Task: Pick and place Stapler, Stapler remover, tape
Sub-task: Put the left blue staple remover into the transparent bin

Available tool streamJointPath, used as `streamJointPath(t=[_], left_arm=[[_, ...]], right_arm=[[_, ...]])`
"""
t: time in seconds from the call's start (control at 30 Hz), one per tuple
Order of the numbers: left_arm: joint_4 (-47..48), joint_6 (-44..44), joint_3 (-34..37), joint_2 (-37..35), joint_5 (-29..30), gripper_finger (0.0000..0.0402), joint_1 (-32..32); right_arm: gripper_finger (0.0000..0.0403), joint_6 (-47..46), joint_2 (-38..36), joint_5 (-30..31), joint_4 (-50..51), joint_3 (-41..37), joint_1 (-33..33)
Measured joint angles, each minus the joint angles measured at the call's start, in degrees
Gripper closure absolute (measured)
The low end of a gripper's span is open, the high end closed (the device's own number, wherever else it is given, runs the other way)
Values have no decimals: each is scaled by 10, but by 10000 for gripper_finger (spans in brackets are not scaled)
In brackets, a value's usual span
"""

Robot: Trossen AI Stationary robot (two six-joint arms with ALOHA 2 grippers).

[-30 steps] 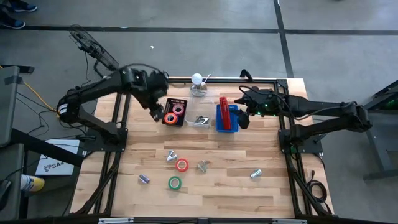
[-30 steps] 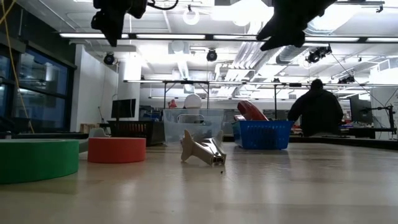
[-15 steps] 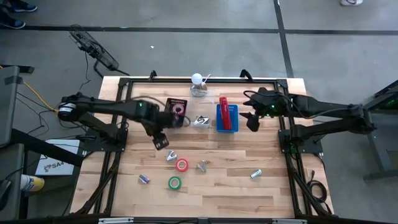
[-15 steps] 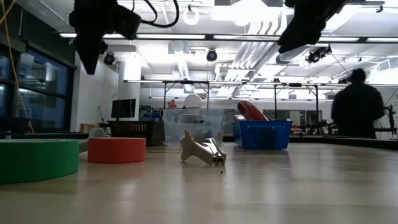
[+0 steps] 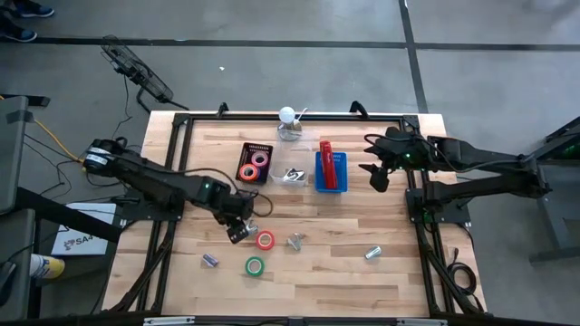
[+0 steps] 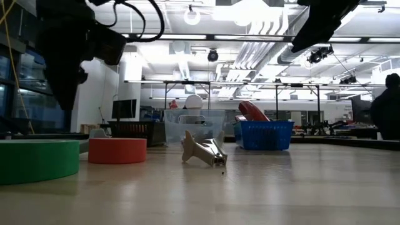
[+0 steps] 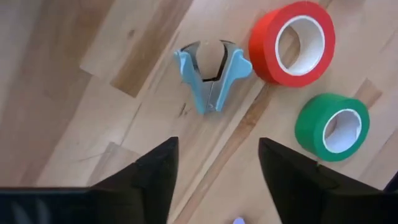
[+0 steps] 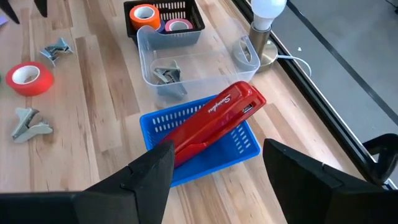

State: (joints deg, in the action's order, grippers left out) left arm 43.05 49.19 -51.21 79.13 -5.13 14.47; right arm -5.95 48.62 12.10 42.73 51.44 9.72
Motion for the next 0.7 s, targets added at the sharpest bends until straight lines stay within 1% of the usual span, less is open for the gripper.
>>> streamJointPath(t=[0.17,0.27,0.37,0.53,0.7], left_arm=[[-61,36,32,0,27,119,19],[-107,32,54,3,44,94,30],[-134,18,71,18,73,88,45],[-141,-11,72,60,108,87,63],[-195,-31,72,97,138,87,62]], right_arm=[[165,3,0,0,1,0,0],[165,5,0,5,1,0,0],[165,5,0,15,3,0,0],[165,5,0,15,4,0,0],[165,6,0,14,5,0,0]])
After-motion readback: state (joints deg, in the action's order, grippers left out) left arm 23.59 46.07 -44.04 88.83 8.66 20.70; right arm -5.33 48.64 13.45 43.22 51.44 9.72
